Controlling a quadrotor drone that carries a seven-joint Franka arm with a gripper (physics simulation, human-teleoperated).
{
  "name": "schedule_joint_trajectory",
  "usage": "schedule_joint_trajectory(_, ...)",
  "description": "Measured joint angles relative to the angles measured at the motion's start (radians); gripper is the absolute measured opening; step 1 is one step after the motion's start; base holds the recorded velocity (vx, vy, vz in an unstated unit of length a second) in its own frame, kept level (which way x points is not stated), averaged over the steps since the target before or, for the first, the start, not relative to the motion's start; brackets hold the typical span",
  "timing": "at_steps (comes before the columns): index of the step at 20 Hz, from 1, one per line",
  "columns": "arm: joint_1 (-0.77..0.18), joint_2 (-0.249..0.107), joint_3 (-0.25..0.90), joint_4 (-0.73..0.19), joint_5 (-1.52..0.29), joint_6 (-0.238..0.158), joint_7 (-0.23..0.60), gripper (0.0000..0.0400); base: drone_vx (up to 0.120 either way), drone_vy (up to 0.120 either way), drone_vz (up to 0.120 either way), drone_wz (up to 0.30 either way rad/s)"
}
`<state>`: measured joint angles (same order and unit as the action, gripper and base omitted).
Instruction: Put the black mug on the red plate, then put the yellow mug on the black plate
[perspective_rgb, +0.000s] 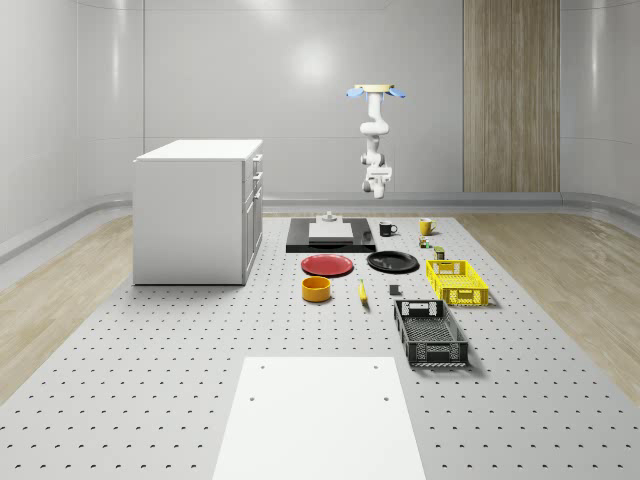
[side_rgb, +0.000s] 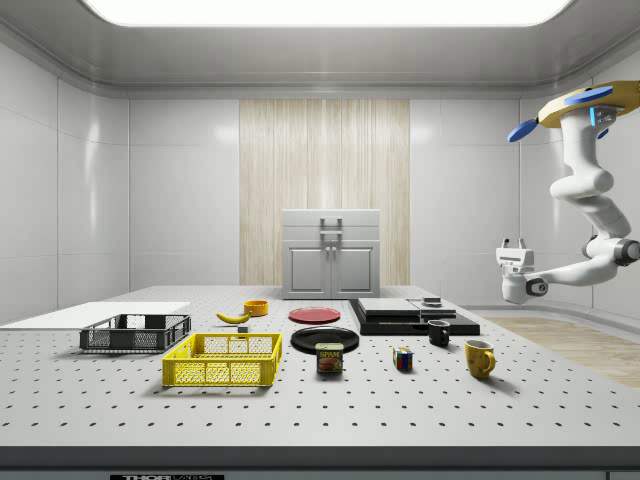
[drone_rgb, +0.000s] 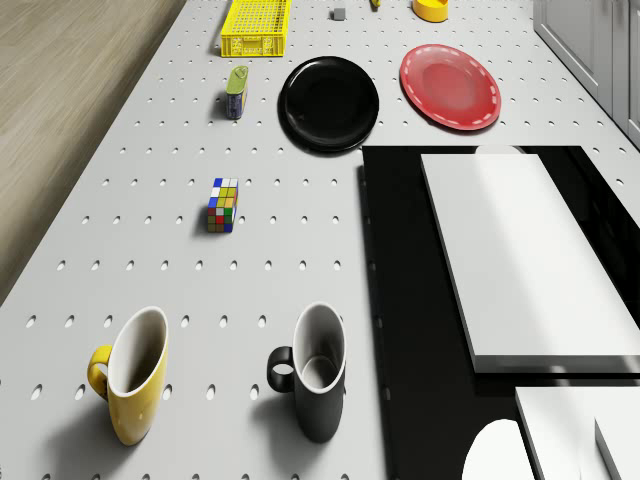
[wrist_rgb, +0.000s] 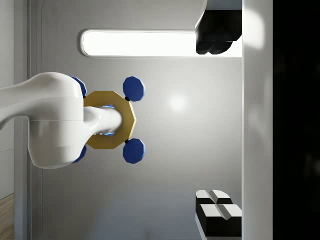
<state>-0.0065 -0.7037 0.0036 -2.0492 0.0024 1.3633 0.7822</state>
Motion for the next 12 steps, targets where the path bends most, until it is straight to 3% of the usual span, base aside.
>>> schedule_joint_trajectory(12, -0.002, -0.001, 0.001, 0.006, 0.0, 0.002, -0.001, 0.04, 0.12, 0.0, 0.0, 0.0)
